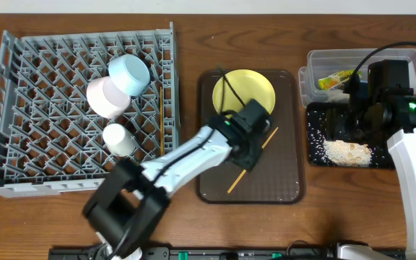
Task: Sort waste into correct bins and load items into the dishwasher rack
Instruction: 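Grasp the remaining chopstick on the tray with the left gripper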
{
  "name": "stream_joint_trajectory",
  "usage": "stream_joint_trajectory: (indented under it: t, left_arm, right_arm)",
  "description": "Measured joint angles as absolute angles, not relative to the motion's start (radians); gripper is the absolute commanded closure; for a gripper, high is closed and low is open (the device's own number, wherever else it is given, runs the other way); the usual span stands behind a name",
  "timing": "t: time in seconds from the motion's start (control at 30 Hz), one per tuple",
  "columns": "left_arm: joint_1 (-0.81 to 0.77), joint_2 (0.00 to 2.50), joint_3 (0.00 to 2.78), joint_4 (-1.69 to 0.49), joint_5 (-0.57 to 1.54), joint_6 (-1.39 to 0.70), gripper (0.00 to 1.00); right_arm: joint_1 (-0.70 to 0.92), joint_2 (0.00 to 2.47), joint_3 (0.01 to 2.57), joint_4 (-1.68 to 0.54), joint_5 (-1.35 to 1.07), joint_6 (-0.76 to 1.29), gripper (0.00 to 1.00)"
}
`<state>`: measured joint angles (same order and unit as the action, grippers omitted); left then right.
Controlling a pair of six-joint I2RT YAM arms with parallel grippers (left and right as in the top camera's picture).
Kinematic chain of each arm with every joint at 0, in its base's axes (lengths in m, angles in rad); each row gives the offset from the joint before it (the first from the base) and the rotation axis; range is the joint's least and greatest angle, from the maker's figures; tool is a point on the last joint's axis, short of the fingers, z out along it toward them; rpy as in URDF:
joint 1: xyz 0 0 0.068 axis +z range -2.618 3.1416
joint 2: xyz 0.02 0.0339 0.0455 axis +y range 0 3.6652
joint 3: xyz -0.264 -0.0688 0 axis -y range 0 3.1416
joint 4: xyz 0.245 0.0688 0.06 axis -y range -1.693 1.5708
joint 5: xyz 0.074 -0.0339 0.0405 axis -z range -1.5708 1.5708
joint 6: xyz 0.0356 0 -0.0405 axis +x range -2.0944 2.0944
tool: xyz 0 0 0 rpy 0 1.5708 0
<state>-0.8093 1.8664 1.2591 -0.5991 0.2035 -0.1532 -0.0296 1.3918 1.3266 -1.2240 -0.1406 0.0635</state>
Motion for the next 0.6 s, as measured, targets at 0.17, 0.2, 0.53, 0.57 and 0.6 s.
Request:
stream_joint_trajectory:
  t: [0.17,0.2,0.53,0.57,0.6]
  left_arm:
    - [-0.85,1.947,1.259,-0.58,0.196,-0.153,0.44]
    - [-0.854,1.962,1.259,-0.58,0.194,-0.153,0.45]
    - [-0.858,1.974,1.263,-0.579,0.176,-0.157,0.89]
    - [-0.858,1.974,1.263,-0.583,0.178,-0.156,0.9]
    - [-0.858,1.974,1.263,-0.588,0.178,-0.156,0.9]
  right_arm:
    - [-0.03,1.392,1.327,-1.224,-0.141,0.064,0.39]
    - [-0.03,1.392,1.327,-1.224,-0.141,0.064,0.39]
    - [-0.03,1.392,1.327,-1.226,-0.14,0.064,0.39]
    - [-0.03,1.392,1.327,-1.226,-0.14,0.064,0.39]
    - [-0.03,1.392,1.327,-1.226,-0.14,0.064,0.39]
